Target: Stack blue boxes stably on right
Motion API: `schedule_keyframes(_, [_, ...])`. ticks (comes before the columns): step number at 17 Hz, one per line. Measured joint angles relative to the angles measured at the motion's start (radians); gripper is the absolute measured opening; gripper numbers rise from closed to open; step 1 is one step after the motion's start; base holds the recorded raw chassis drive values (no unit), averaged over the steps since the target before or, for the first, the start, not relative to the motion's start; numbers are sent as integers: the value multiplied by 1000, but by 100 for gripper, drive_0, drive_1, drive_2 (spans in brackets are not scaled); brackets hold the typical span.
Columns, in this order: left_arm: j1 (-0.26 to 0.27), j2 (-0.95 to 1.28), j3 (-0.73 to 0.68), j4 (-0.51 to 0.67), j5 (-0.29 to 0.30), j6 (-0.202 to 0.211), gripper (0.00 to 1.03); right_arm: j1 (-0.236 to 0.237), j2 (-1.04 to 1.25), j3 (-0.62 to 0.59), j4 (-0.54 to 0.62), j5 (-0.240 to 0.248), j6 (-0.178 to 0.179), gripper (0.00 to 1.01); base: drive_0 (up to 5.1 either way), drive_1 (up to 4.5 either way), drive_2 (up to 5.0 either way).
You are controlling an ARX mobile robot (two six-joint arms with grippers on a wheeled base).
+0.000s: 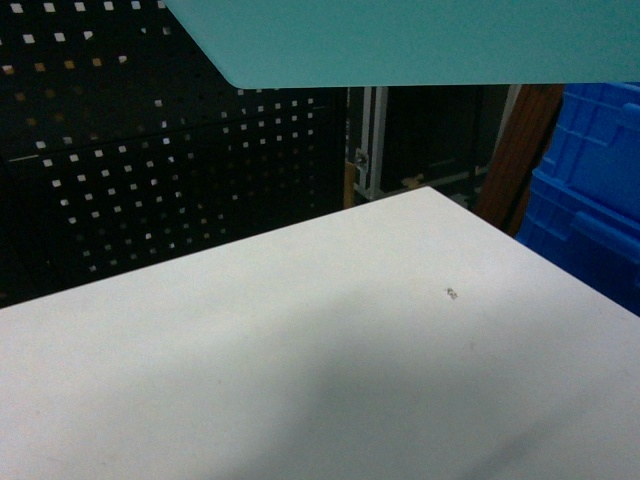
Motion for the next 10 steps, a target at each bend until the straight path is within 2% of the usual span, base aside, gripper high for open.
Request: schedule_keyframes(10, [0,0,0,0,0,0,2,0,0,0,0,0,1,7,-159,-159,-159])
